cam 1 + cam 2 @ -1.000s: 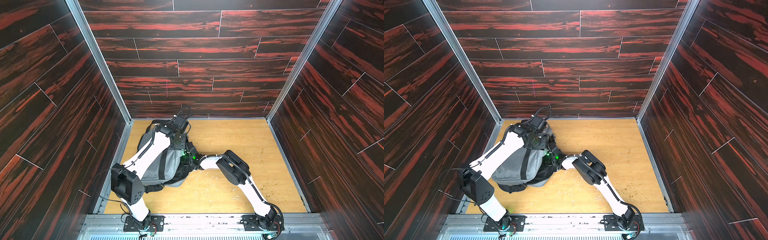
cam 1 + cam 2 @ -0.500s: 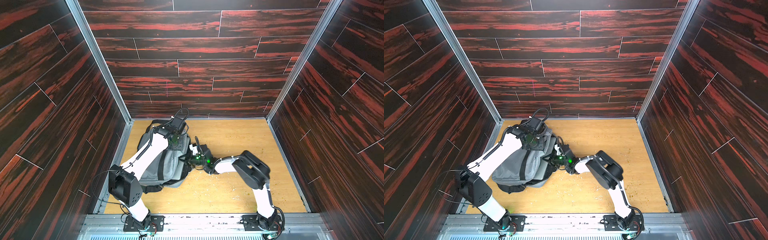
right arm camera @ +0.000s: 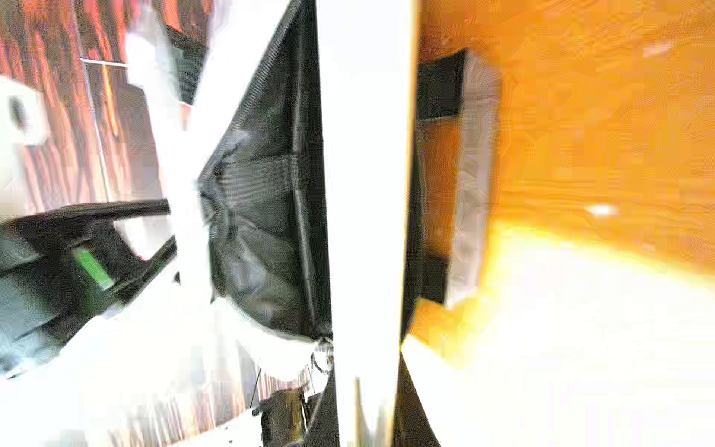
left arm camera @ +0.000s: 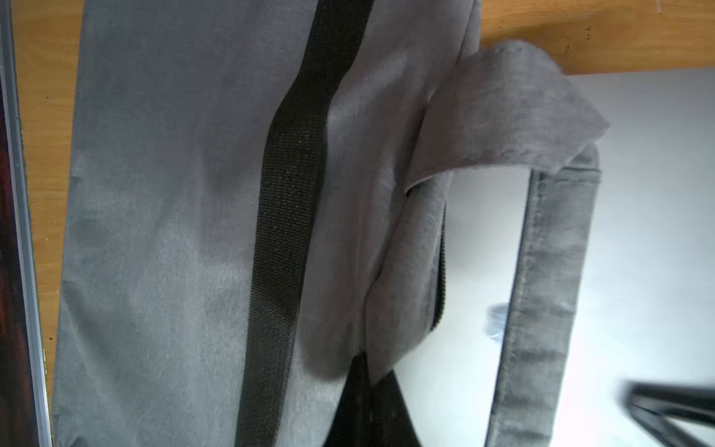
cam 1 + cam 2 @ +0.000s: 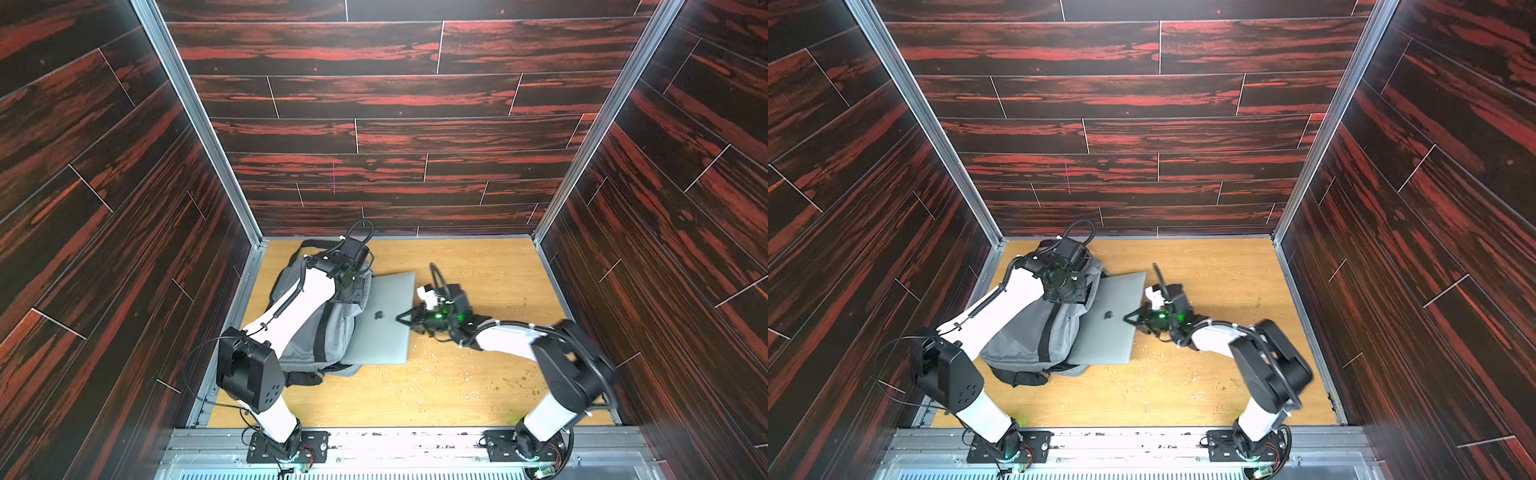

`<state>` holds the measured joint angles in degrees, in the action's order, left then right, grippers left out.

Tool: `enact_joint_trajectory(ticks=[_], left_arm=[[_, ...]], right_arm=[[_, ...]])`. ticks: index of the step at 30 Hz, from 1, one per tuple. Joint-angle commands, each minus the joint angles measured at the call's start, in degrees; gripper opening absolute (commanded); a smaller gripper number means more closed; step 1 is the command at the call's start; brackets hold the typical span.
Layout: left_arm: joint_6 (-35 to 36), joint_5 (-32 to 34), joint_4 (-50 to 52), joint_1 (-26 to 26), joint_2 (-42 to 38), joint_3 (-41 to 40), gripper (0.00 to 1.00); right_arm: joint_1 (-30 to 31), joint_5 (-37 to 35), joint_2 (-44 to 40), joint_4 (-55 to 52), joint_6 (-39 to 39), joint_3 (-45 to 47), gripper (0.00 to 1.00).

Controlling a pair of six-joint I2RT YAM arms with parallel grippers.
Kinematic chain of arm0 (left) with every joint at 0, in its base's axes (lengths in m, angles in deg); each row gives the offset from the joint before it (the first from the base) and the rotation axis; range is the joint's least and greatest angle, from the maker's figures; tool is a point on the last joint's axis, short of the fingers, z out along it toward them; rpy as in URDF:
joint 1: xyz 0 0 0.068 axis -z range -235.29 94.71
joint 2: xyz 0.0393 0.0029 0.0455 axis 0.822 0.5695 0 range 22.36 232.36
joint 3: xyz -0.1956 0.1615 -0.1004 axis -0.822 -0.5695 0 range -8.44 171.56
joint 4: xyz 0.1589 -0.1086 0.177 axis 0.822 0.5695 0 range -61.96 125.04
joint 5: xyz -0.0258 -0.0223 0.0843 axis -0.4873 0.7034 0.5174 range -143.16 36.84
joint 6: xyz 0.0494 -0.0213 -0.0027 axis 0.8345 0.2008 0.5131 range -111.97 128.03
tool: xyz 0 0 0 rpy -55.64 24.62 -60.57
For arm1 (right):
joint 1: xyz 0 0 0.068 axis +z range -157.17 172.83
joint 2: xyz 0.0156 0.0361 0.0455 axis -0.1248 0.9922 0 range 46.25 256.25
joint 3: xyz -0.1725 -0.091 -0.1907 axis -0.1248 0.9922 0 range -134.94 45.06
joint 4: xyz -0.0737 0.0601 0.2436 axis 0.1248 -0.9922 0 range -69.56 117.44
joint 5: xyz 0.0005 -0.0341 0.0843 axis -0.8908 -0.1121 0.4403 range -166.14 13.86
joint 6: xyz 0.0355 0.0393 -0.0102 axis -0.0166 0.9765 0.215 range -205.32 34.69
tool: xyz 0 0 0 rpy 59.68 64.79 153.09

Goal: Open the zippered laptop bag and take out the laptop
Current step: Take out the laptop from the zippered laptop bag, then close the bag flap on the zippered laptop bag.

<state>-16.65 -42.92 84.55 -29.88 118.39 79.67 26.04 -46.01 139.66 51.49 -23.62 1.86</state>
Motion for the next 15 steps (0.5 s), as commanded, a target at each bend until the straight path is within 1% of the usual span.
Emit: enact_joint_trajectory(ticks=[1, 7, 9, 12, 15], left_arm=[[-1.9, 3.0, 1.3, -1.1, 0.1, 0.1, 0.00], [-3.1, 2.8, 2.0, -1.1, 1.3, 0.3, 0.00], [-3.6, 3.0, 1.7, -1.1, 1.6, 0.1, 0.00], [-4.9, 4.0, 0.9, -1.1, 2.0, 0.0, 0.00], [-5.8, 1.6, -0.7, -1.2, 2.8, 0.1, 0.00]], right_arm=[[-4.3, 4.6, -5.9, 0.5, -3.5, 2.8, 0.00], [-13.1, 15.5, -7.8, -1.8, -9.1, 4.0, 0.00], [-15.2, 17.1, -7.4, -3.9, -12.0, 4.4, 0.00], [-18.5, 19.6, -5.3, -2.5, -13.6, 6.0, 0.00], [-19.6, 21.6, -2.5, -3.8, -17.3, 4.5, 0.00]])
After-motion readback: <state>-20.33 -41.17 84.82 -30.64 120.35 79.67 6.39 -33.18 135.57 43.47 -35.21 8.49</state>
